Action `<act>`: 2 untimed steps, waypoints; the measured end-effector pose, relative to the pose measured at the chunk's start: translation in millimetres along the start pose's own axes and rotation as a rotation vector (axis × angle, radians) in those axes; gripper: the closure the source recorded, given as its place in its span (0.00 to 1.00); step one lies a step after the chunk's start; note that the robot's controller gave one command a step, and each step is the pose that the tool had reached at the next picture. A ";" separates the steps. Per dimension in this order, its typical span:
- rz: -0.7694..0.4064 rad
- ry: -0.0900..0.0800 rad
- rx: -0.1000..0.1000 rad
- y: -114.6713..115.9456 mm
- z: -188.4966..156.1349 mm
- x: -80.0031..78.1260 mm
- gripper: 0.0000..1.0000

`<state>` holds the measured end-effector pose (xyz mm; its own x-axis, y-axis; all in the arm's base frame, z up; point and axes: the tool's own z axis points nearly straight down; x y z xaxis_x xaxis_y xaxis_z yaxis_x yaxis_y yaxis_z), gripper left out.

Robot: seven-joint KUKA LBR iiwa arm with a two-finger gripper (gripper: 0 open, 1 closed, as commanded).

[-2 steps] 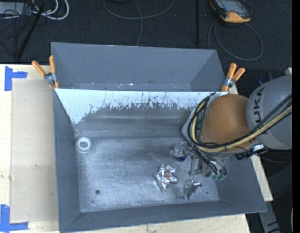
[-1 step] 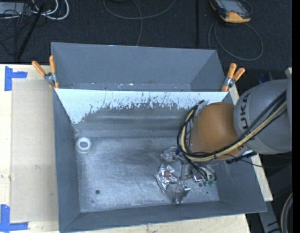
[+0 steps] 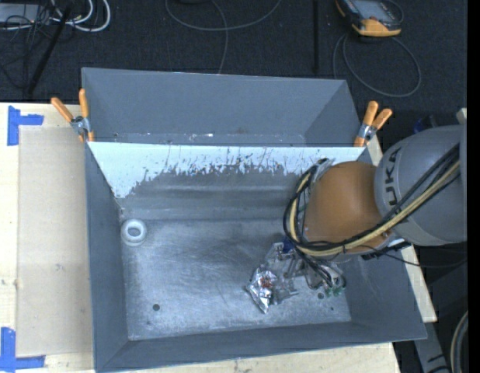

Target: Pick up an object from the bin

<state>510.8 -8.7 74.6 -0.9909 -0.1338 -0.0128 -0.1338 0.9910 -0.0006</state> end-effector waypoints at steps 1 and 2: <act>0.016 0.006 0.000 -1.6 -113.2 1.3 1.00; -0.001 0.007 0.000 -3.9 -167.2 -0.7 1.00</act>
Offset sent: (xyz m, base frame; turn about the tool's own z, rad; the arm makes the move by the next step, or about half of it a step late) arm -0.0045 -0.0024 0.1098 0.0125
